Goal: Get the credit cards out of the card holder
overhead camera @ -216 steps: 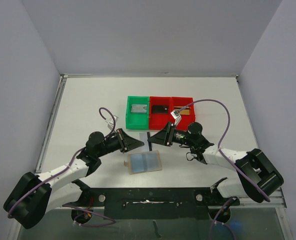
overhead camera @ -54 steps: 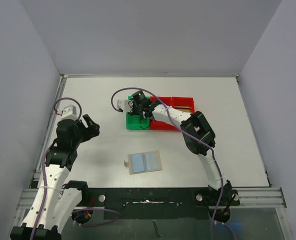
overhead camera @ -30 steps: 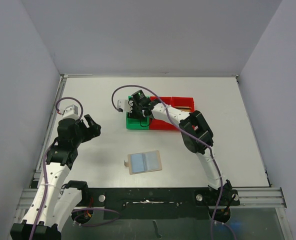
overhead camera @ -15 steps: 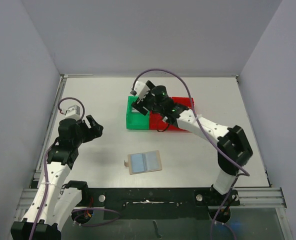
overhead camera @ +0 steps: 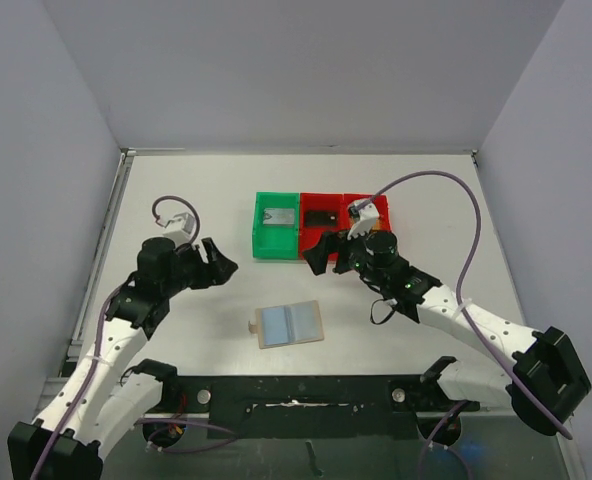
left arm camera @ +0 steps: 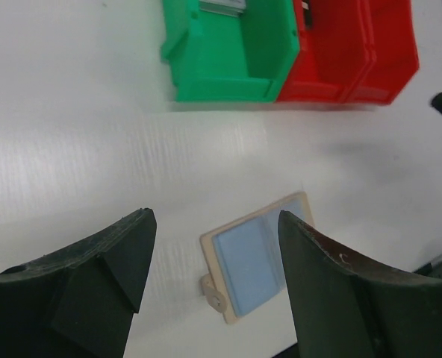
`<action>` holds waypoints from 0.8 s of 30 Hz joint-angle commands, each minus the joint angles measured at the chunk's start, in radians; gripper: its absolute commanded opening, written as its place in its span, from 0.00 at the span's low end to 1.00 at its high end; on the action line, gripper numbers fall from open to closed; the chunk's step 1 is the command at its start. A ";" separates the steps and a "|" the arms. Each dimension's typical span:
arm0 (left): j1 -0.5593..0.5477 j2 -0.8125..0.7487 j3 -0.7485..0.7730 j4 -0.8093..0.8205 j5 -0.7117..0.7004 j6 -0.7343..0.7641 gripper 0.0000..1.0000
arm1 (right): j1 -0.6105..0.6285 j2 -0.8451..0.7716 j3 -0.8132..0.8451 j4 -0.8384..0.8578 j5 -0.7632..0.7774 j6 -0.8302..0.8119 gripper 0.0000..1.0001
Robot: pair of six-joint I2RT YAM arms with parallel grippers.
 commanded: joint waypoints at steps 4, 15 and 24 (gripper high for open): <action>-0.290 0.053 0.015 0.072 -0.052 -0.148 0.65 | 0.041 -0.036 -0.151 -0.003 -0.065 0.481 0.90; -0.550 0.225 -0.034 0.106 -0.169 -0.380 0.61 | 0.193 0.097 -0.153 -0.162 0.035 0.613 0.60; -0.553 0.314 -0.071 0.096 -0.189 -0.431 0.58 | 0.192 0.224 -0.125 -0.158 -0.027 0.598 0.52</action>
